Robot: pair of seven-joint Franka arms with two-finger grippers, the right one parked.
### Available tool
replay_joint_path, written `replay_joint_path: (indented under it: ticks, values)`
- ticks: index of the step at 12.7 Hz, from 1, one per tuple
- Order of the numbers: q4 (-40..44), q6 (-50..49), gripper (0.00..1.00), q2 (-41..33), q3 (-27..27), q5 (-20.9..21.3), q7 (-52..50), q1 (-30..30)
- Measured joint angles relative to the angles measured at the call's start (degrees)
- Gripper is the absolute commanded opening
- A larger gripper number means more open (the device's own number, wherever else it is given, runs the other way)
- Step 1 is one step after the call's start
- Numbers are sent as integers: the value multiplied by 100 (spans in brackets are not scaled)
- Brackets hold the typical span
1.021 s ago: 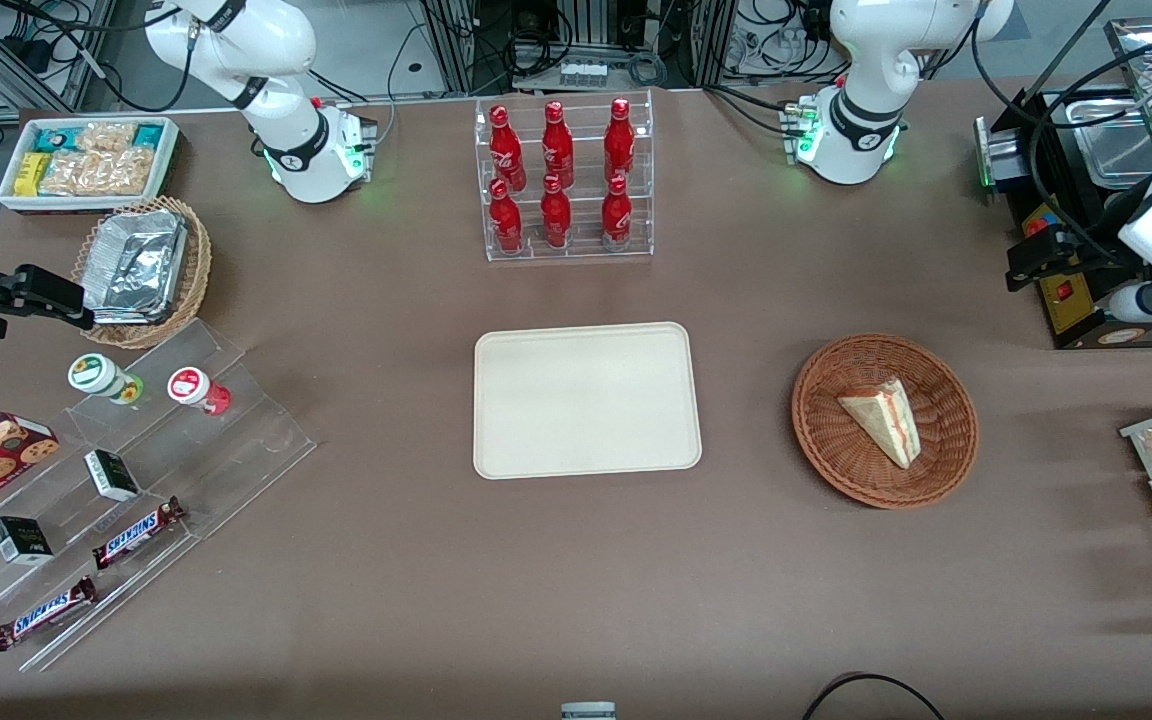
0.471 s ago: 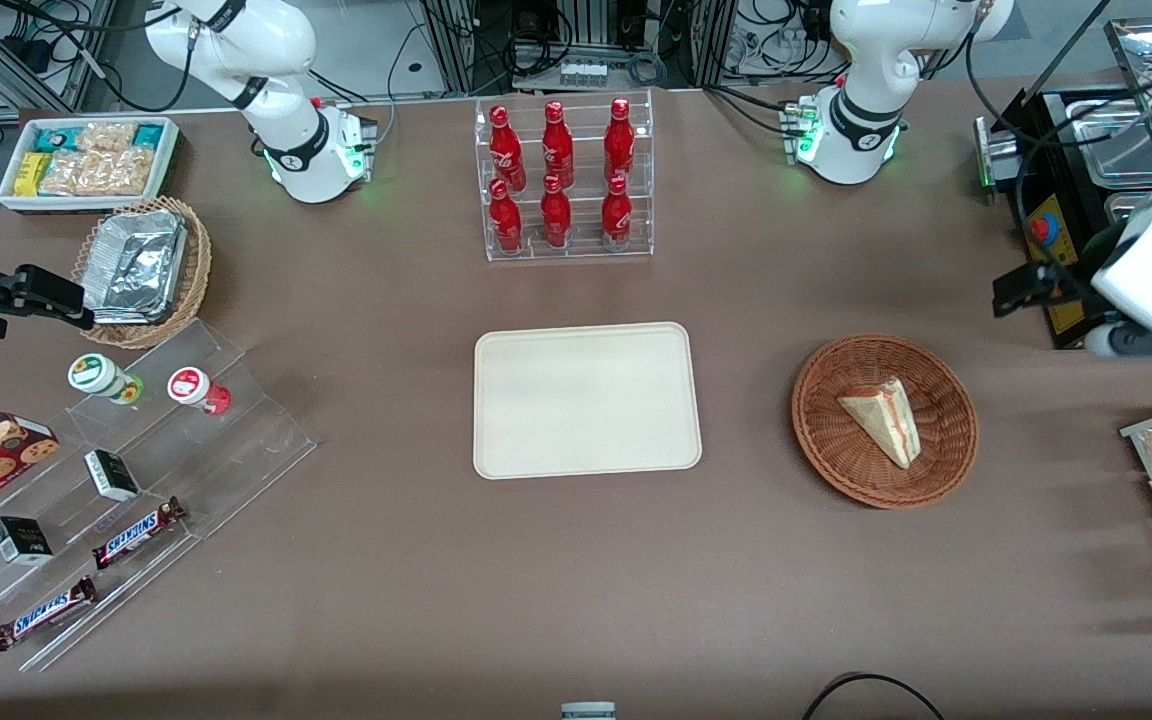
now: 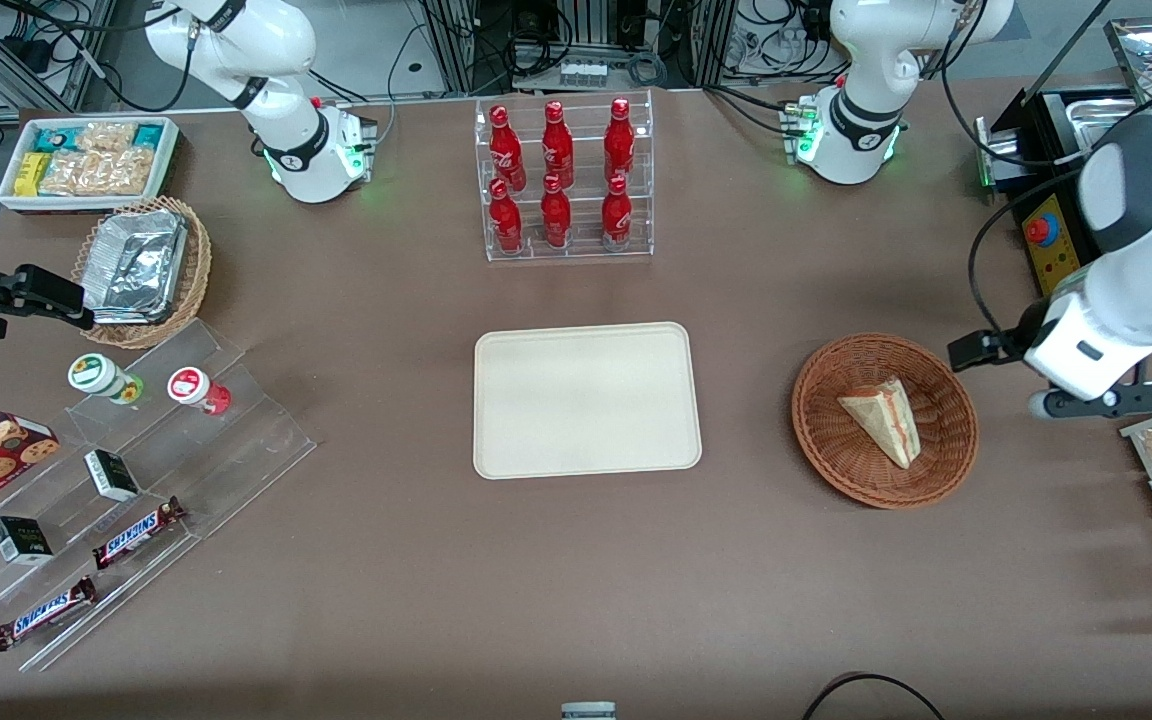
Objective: Place sandwich from basket to tray
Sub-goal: 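Move the left gripper over the wicker basket above the wrapped sandwich, then lower the left gripper and close it on the sandwich's wrapped edge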
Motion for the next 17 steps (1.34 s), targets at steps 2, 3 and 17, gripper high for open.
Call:
replay_joint_path:
  ticks: [2, 3, 17]
  values:
    - [-399, 550, 100, 37, 0, 0, -395, -15]
    - [-573, 782, 100, 55, -2, 0, -624, -34]
    - [-1696, 2430, 100, 582, 26, 3, -1558, -286]
